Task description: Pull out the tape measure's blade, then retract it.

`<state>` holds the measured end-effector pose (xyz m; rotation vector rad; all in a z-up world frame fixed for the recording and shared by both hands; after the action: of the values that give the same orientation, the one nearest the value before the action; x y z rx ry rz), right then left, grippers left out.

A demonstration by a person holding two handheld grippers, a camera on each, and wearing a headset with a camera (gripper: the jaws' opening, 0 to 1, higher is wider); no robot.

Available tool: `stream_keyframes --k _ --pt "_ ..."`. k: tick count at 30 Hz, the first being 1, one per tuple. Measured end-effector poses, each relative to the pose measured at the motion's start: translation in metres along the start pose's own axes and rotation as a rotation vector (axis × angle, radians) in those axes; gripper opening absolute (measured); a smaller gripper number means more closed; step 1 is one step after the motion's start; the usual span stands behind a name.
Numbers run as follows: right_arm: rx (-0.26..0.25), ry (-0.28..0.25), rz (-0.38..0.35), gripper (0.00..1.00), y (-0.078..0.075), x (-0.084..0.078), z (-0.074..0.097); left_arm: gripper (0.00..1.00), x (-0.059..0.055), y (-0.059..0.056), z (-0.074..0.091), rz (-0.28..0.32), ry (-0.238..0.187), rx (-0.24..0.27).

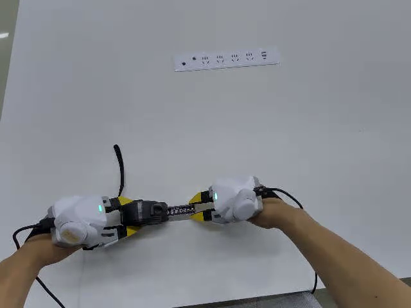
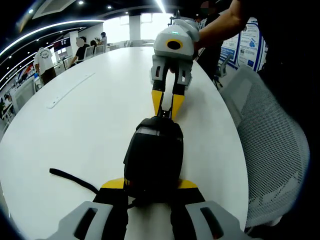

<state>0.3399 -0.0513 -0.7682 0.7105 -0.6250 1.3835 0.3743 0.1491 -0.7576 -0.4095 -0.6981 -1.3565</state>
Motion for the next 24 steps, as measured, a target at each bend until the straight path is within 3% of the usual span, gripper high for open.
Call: stream_keyframes --k 24 --pt "-0.001 0.019 -0.003 0.11 0.005 -0.022 0.029 0.29 0.0 0.0 0.0 0.0 0.003 0.002"
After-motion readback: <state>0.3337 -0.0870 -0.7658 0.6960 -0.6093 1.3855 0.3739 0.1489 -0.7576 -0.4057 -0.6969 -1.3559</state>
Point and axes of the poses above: the centre of the closed fingertips' face, and the gripper's own axes: z roughly backward along the fingers, y roughly to its left, x roughly out of its top, the point moved 7 cm from there along z, roughly backward along the fingers, and after that the axes turned 10 degrees about x, right-handed, at the moved point
